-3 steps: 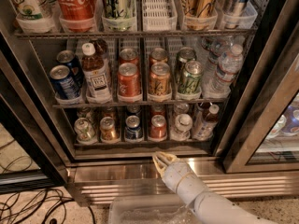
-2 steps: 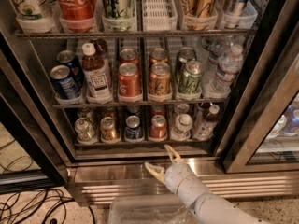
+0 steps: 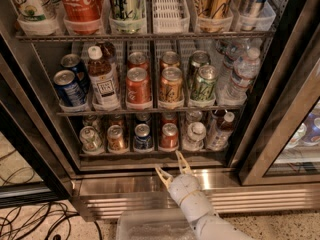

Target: Pick coke can from bottom shelf of fridge

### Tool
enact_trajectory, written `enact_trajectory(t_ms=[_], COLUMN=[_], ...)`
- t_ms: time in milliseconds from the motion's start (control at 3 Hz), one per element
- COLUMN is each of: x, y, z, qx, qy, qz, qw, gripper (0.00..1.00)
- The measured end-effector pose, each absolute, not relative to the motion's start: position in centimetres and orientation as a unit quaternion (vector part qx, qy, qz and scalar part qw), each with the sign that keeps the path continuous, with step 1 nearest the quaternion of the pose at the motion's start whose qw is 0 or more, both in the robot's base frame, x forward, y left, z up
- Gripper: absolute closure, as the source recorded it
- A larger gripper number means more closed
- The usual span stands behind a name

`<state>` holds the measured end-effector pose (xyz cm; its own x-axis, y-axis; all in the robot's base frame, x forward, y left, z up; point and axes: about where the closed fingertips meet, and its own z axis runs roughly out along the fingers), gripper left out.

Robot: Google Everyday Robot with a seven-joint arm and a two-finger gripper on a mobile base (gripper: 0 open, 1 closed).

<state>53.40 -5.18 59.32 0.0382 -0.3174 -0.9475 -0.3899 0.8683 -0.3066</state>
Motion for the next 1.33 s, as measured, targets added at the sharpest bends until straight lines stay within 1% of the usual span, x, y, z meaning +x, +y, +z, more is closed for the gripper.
enact_trajectory(t_ms=[333,667,1333], x=[54.4,55.1,56.4], y=[-5.8,-6.2,-6.4], z=[59.3,59.7,60.2], qx=[-0.220,-0.197,-0.172], qy=[0.678,0.661,0.646], qz=[-0.003,-0.026,-0.039], qw=[0.702,0.724,0.743], gripper=[0.35,0.30,0.32])
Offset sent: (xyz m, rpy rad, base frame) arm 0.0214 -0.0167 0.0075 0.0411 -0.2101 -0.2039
